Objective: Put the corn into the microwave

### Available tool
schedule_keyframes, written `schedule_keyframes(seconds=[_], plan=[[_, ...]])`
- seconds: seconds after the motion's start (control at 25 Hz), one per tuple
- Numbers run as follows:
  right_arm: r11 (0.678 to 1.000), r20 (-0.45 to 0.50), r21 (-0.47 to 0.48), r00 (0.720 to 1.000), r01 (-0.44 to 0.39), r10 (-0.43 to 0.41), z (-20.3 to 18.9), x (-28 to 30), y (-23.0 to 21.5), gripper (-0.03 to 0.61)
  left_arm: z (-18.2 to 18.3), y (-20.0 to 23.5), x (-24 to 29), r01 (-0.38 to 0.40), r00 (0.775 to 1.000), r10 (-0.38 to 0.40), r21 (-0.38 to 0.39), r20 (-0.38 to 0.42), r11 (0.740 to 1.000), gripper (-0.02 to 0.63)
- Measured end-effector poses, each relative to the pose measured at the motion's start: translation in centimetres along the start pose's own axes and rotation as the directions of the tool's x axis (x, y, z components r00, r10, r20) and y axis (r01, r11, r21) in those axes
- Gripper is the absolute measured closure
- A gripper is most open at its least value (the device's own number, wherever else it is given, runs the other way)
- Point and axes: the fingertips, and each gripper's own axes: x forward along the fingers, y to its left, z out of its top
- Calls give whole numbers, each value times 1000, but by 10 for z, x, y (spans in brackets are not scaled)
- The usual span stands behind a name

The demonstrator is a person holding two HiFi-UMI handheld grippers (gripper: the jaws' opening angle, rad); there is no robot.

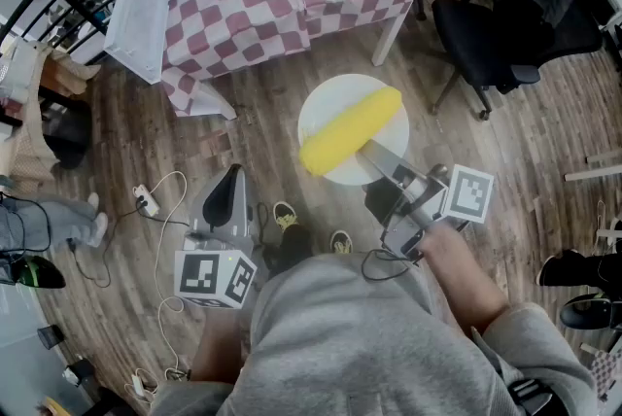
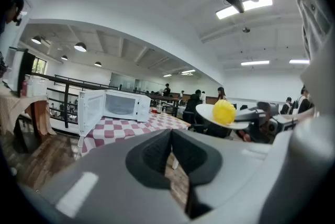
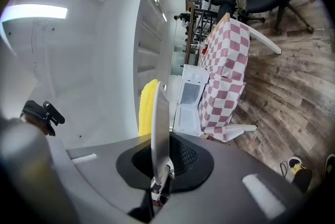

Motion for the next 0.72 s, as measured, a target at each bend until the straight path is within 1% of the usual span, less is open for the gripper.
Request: schedule_keyframes(seconds=[0.32,0.48,0.56,0.72], plan=[[1000,-15,17,1000,-6,6,-1,13,-4,569,-2,6,7,-1,1000,1,0,1,1000,603],[999,-35,40,999,-5,6,-3,24,-7,569,-4,17,5,-30,1000,30,-3,-6,1000,603],[999,-32,45,999,-1,3,-2,26,-7,569,-6,20,8,-30,1000,30,-10,-9,1000,603],[1000,-12,14,1000,-7,7,2,39,-9,569,-12,33,18,-9,1000,9,-22,-12,1000,603]])
